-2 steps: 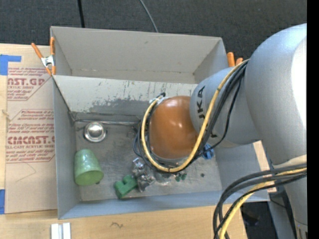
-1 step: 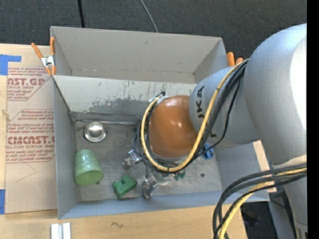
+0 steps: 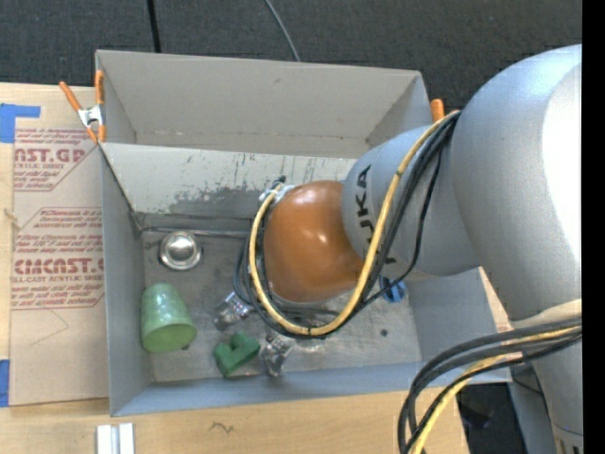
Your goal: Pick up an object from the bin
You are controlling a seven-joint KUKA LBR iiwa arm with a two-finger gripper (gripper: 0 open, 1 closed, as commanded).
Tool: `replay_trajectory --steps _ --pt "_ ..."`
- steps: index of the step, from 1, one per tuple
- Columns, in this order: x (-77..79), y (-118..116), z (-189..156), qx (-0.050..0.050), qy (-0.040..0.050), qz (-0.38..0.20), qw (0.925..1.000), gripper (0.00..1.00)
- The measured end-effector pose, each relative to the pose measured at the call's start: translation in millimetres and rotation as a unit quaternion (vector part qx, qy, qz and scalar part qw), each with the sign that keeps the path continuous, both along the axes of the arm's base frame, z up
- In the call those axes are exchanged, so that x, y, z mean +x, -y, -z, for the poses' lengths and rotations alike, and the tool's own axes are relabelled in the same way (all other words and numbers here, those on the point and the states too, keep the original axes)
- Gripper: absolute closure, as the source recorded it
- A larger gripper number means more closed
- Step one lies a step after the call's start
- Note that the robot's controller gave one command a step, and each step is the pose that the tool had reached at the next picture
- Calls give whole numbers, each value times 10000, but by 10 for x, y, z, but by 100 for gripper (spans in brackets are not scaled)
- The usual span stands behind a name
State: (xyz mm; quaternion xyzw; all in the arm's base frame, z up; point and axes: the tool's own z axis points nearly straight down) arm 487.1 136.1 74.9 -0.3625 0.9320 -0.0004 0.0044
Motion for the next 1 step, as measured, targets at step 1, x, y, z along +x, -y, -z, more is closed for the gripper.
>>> replay_trajectory --steps 1 --pt "-5 4 -8 -7 -20 12 10000 100"
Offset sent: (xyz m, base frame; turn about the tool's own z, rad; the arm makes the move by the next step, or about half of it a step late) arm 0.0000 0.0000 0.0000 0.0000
